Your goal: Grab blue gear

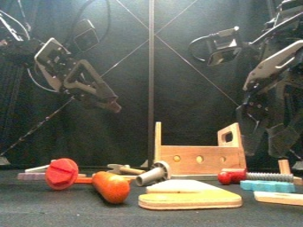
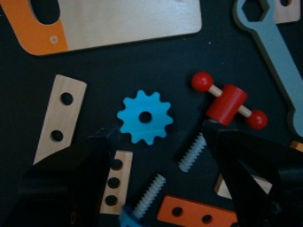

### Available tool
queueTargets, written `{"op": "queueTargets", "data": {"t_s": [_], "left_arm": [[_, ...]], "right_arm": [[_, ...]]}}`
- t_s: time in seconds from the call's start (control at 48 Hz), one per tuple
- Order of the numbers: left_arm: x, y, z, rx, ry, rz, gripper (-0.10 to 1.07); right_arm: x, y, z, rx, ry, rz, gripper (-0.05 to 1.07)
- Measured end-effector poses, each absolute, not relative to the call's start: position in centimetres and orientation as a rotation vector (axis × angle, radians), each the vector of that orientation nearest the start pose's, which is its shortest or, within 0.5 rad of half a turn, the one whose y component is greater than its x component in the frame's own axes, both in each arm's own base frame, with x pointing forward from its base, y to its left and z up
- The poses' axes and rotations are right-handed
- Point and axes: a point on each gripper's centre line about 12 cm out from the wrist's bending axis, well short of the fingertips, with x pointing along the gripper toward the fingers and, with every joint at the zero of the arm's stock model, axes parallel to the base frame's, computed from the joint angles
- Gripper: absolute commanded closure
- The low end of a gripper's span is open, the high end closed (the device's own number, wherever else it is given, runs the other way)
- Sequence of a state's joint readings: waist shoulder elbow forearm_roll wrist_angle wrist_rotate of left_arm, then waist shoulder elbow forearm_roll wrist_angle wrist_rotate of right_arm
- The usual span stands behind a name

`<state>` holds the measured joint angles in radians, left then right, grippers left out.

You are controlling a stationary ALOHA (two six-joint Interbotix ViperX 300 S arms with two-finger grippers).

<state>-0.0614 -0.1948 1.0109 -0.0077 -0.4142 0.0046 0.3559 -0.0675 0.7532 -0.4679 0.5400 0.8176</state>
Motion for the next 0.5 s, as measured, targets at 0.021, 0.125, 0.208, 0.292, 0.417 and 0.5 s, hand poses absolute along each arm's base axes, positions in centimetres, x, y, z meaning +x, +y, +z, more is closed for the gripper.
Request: {"op": "queueTargets", "data": {"t_s": [0.021,0.125,0.208,0.292,0.417,0.5], "left_arm": [[31.5,-1.9,16.9,0.011,0.4,-0.057,0.13],[31.5,-1.9,16.9,0.009,0.4,-0.056,0.13],[31.5,-1.8,16.9,0.009,0.4,-0.055,0.13],[31.5,-1.9,16.9,0.008,0.4,-0.056,0.13],[31.5,-1.9,16.9,0.009,0.4,-0.056,0.13],[31.4,-1.9,16.8,0.009,0.403,-0.056,0.13]], "right_arm": [[30.6,8.5,13.2,0.023,1.121,-0.119,-0.01],[30.8,8.7,12.4,0.022,1.133,-0.112,-0.01],[31.0,8.8,11.7,0.01,1.148,-0.111,-0.01],[31.1,8.8,11.1,-0.006,1.161,-0.109,-0.01],[31.3,8.8,10.6,-0.015,1.172,-0.113,-0.01],[31.3,8.8,10.4,-0.013,1.178,-0.117,-0.01]]}}
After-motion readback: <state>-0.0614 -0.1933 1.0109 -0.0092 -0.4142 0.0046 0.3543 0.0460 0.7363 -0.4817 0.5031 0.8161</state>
